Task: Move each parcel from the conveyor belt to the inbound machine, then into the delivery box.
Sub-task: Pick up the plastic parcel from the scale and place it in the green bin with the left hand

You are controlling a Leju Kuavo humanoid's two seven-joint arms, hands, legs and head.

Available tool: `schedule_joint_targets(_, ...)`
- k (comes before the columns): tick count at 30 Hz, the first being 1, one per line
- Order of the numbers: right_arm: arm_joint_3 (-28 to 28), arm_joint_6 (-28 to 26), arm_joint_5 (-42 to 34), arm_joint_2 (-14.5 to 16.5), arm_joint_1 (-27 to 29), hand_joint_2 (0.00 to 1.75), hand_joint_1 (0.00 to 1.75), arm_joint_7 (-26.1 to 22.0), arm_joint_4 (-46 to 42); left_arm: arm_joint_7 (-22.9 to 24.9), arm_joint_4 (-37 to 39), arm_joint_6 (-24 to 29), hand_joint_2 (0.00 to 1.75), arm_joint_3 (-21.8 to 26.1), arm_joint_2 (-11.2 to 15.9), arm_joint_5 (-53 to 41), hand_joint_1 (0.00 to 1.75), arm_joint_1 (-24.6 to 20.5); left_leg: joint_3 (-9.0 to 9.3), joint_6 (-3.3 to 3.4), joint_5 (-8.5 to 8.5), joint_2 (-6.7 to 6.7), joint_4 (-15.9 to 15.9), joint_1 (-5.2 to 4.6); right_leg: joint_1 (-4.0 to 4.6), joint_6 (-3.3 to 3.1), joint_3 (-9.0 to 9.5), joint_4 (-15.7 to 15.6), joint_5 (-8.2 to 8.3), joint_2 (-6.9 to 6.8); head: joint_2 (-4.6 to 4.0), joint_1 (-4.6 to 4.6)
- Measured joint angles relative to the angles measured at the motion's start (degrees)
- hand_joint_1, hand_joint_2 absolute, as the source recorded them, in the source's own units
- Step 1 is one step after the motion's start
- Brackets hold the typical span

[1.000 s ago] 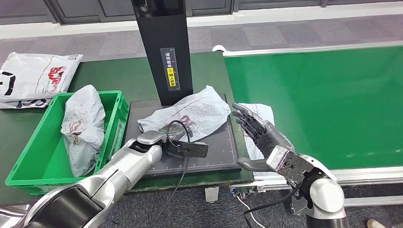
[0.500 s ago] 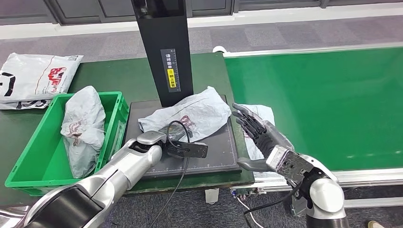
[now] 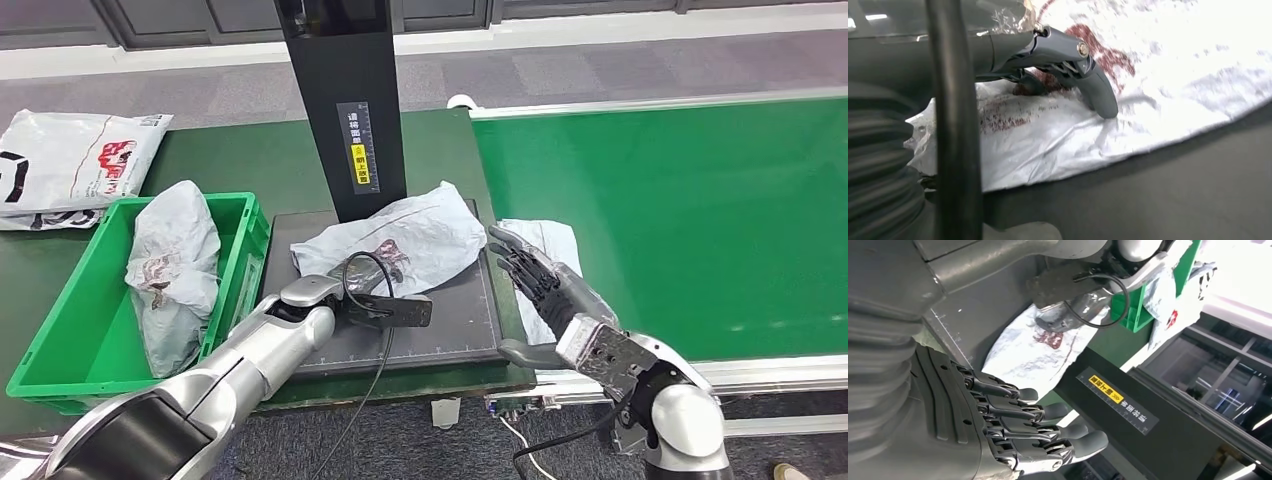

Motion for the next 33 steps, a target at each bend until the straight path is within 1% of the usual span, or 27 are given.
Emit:
schedule_joint_targets(2,-0.3,0.0,0.3,0.0,0.6,1.75,0.00,0.1,-0.7,-0.3,-1.4,1.1,1.75,0.5,0.2,1.2,0.00,0.1,-0.20,-0.02,0.03,-0.03,0.0,0.00,0.02,0.01,-0.17,0.0,0.03,-0.01,0.00,0.00)
schedule_joint_targets(8,-0.8,0.0,1.0,0.3,0.1,1.75,0.00,0.3,-1.2,1.5,-4.3,2.2,1.75,1.6,1.1,0.9,0.00,0.3,-0.51,-0.04,0.06,-0.07,0.1,-0.01,0.02,0.02,-0.43,0.0,0.04,0.00,0.00,0.00)
schedule_joint_targets(13,-0.8,0.0,1.2,0.7,-0.8,1.75,0.00,0.4,-1.2,1.8,-4.9,2.6,1.75,1.6,1.6,0.5,0.00,0.6,-0.68,-0.03,0.06,-0.18,0.1,-0.02,0.03,0.03,-0.56,0.0,0.04,-0.10,0.00,0.00)
schedule_joint_targets(20,-0.8,0.0,1.3,1.0,-1.3,1.75,0.00,0.6,-1.1,2.5,-5.0,4.7,1.75,1.6,2.1,-0.9,0.00,0.9,-0.78,-0.02,0.05,-0.18,0.1,-0.04,0.02,0.03,-0.65,0.0,0.03,-0.09,0.00,0.00)
schedule_joint_targets(25,-0.8,0.0,1.3,1.1,-1.6,1.75,0.00,0.6,-0.8,5.3,-5.3,6.9,1.75,1.6,2.3,-4.0,0.00,1.1,-0.81,-0.02,0.04,-0.17,0.1,-0.04,0.02,0.03,-0.70,0.0,0.03,-0.09,0.00,0.00)
schedule_joint_targets(29,-0.8,0.0,1.5,1.5,-1.9,1.75,0.00,0.3,-0.3,7.4,-5.0,7.9,1.75,1.6,2.4,-6.9,1.75,1.1,-0.83,-0.02,0.04,-0.17,0.1,-0.04,0.03,0.03,-0.72,0.0,0.03,-0.09,0.00,0.00)
schedule_joint_targets(33,-0.8,0.0,1.6,1.6,-2.5,1.75,0.00,0.2,0.1,7.6,-4.3,7.5,1.75,1.6,2.6,-7.8,1.75,1.3,-0.85,-0.02,0.04,-0.17,0.1,-0.04,0.03,0.03,-0.74,0.0,0.03,-0.09,0.00,0.00)
